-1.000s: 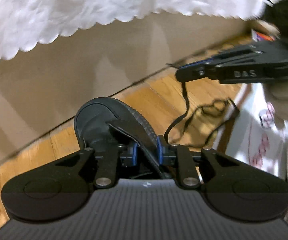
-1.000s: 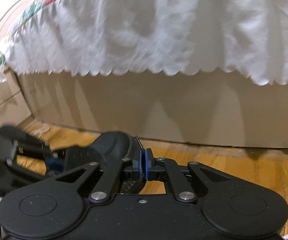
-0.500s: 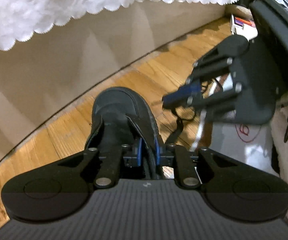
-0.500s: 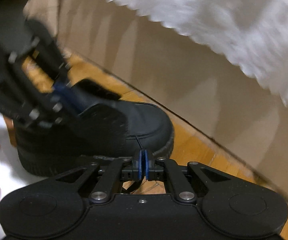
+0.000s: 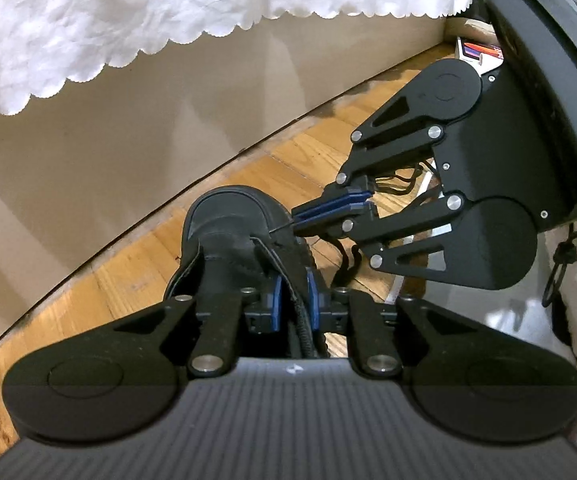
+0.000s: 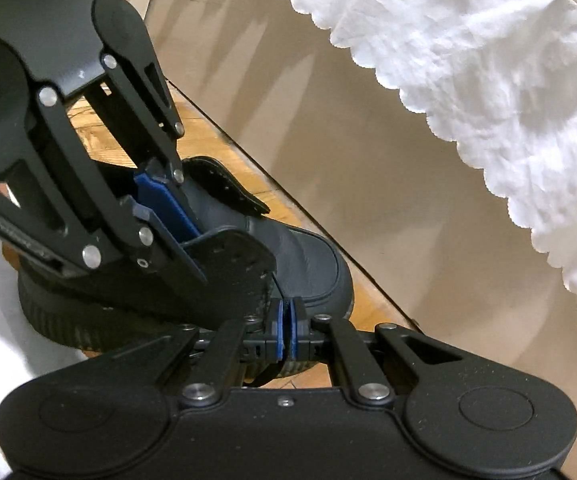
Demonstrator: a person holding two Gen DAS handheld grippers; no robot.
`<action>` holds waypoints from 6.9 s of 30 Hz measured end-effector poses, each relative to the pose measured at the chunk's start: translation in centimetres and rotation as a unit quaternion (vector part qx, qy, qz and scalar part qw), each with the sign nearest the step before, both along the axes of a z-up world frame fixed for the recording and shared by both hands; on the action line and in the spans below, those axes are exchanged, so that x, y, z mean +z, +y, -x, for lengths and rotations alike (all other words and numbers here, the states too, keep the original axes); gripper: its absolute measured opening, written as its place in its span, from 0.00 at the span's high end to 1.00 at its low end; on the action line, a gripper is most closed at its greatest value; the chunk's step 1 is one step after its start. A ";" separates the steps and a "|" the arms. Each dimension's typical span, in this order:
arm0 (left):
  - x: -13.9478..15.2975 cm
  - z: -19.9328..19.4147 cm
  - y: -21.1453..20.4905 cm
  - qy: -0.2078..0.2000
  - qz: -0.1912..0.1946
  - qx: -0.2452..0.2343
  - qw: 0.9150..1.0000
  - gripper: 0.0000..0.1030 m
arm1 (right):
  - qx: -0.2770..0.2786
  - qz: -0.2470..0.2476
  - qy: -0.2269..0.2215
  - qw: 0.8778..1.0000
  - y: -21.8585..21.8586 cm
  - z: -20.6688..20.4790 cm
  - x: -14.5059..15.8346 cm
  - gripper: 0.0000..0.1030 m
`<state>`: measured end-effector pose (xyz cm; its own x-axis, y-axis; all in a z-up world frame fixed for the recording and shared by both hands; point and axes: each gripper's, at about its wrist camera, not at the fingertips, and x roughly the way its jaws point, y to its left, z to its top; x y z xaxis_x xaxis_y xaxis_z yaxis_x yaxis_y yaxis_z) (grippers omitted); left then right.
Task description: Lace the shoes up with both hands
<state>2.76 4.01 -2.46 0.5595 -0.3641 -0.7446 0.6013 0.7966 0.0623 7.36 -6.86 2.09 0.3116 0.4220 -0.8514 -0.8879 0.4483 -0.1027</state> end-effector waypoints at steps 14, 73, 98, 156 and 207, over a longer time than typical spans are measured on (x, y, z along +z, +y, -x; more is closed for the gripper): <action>0.2 0.3 -0.4 -0.007 -0.013 -0.015 1.000 0.87 | 0.046 0.034 -0.037 0.998 0.9 1.3 -0.2 0.95; 0.0 0.9 -1.0 -0.029 -0.044 -0.050 0.997 0.84 | -0.100 -0.138 0.198 0.965 1.3 -5.4 -2.4 0.98; 0.9 0.5 -0.5 -0.040 -0.049 -0.041 0.997 0.68 | -0.111 -0.167 0.228 0.953 -5.1 -6.0 -1.1 0.91; -1.1 2.1 -2.8 -0.095 -0.092 -0.073 0.988 0.68 | -0.108 -0.195 0.356 0.908 -3.5 -11.6 -2.2 0.97; 6.5 0.0 -0.2 -0.141 0.149 0.154 0.967 0.99 | -0.235 -0.452 0.330 0.795 -13.9 -13.0 3.3 0.93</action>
